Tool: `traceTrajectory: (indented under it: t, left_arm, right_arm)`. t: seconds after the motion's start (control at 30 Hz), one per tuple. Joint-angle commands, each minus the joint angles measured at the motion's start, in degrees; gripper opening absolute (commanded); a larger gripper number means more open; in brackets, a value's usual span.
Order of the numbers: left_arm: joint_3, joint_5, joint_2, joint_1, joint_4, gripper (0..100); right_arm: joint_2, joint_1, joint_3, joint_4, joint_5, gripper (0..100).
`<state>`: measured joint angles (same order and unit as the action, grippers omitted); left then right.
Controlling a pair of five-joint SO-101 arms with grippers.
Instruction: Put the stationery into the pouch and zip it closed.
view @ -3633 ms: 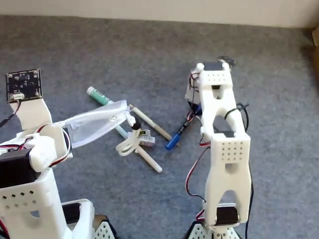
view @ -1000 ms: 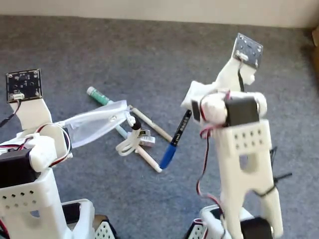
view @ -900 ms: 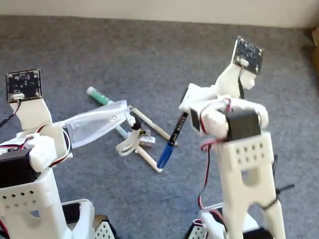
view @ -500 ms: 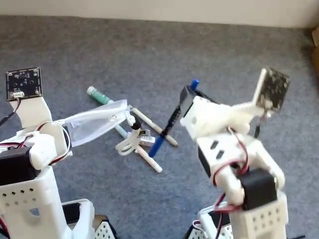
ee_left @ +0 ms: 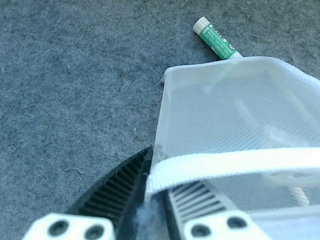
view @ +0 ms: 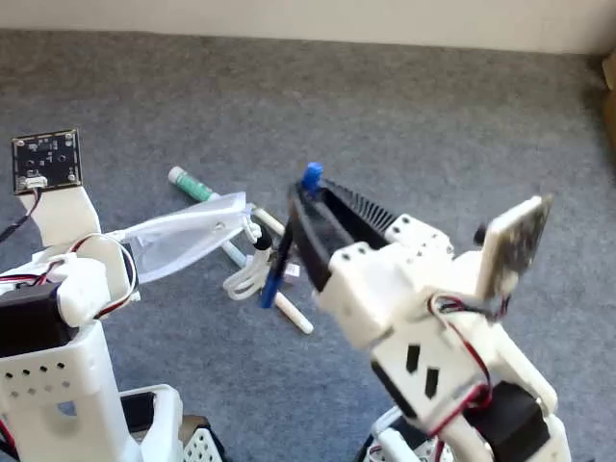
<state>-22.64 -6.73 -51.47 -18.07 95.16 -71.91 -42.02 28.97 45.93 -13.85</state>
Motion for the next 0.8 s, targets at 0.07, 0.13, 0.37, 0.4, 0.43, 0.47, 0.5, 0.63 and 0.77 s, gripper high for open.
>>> traceTrajectory:
  t: [0.07, 0.13, 0.37, 0.4, 0.43, 0.47, 0.5, 0.63, 0.77]
  left_arm:
    - [0.22, -0.62, 0.75, -0.66, -0.88, 1]
    - [0.22, -0.62, 0.84, -0.66, -0.88, 1]
    - [0.22, -0.62, 0.84, -0.66, -0.88, 1]
    - [0.13, -0.62, 0.84, -0.66, -0.88, 1]
    - [0.13, -0.62, 0.84, -0.66, -0.88, 1]
    - [0.13, -0.62, 0.84, -0.66, -0.88, 1]
    - [0.13, -0.62, 0.84, -0.66, -0.88, 1]
    - [-1.01, -0.62, 0.84, -0.48, -1.23, 1]
    - [-1.19, -0.62, 0.84, -0.66, -1.23, 1]
  right_arm:
    - [-0.92, -9.54, -0.04, -8.13, 7.21, 0.5]
    - [-0.84, -12.0, 1.1, -12.09, 8.88, 0.5]
    - [-0.84, -16.48, 13.76, -34.51, 20.04, 0.5]
    - [-0.84, -17.1, 15.69, -37.58, 21.19, 0.5]
    - [-0.84, -17.71, 17.27, -40.57, 22.07, 0.5]
    - [-0.75, -18.15, 18.77, -43.38, 22.77, 0.5]
    - [-0.75, -18.42, 20.09, -46.2, 23.38, 0.5]
    - [1.98, -18.15, 23.78, -55.78, 26.9, 0.5]
    - [6.11, -18.15, 26.42, -61.49, 31.56, 0.5]
